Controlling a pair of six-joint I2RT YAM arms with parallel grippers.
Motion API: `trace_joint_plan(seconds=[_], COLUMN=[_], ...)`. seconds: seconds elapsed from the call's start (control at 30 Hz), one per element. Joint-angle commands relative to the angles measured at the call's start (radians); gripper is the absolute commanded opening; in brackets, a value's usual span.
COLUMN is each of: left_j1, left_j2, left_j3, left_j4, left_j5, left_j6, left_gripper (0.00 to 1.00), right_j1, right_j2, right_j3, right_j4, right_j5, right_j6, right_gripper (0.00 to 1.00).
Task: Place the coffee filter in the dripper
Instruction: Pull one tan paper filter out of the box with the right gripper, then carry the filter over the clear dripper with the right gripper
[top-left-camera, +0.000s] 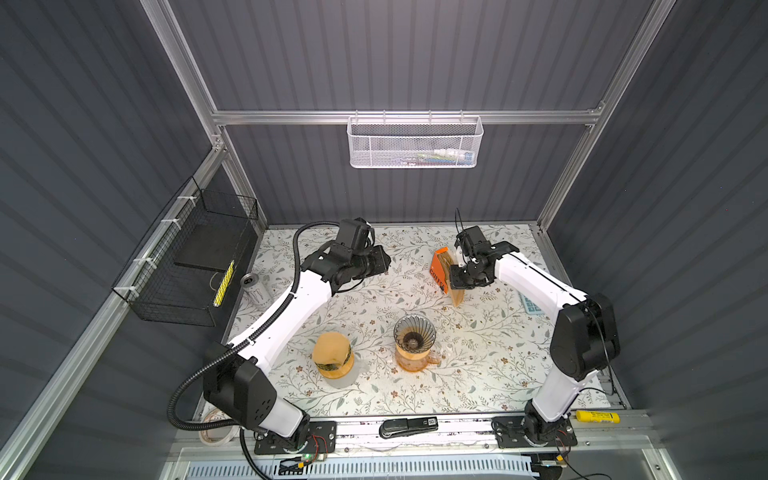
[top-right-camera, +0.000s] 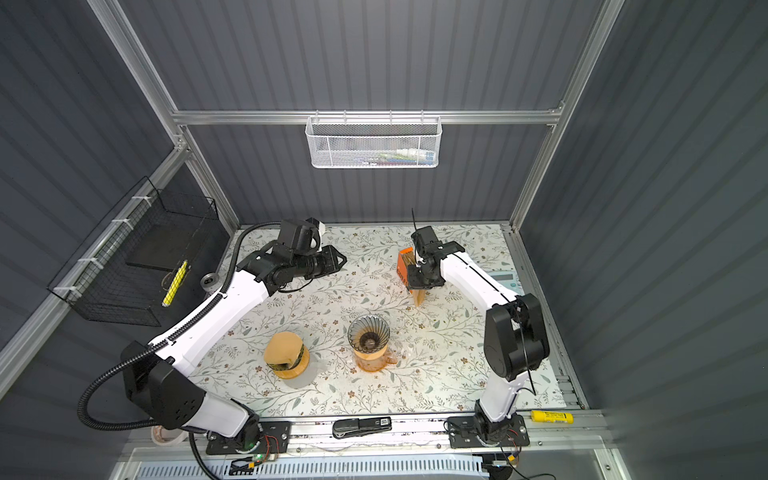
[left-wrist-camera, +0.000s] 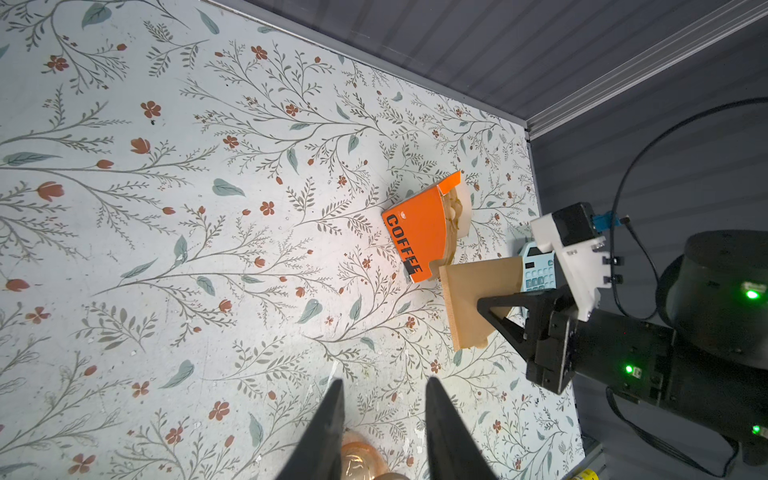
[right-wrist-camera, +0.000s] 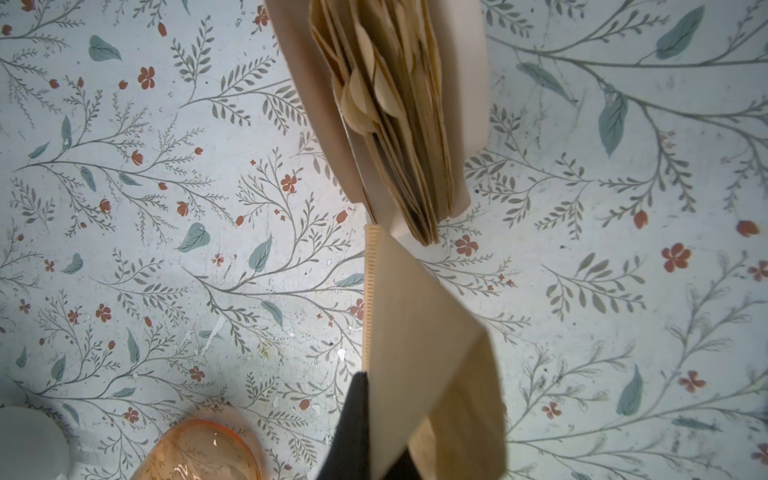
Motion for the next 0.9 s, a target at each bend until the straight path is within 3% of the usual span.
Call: trace_joint_plan(seconds=[0.0,0.37,0.87], left_j1=[0.007,0.007,0.008], left_j2=[-0.038,-0.096,-0.261], left_j3=[-0.020,-0.054,-0.123], left_j4=[0.002,-0.043,-0.209], left_j5=[0.009,-0.025,-0.088], left_j6=[0.014,0.012,0.007], left_gripper=[0.34,0.34,0.34], right_j1=[0.012,0.077,0.349], right_j2=[-0.054,-0.201,-0.327], right_j3=[-0.019,-0.021,0.249], right_j4=[-0.042,-0.122,-0.494], right_j5=[0.020,0.033,-0.031], right_j6=[0.014,0.015,0.005], right_gripper=[0.00,0.00,0.00])
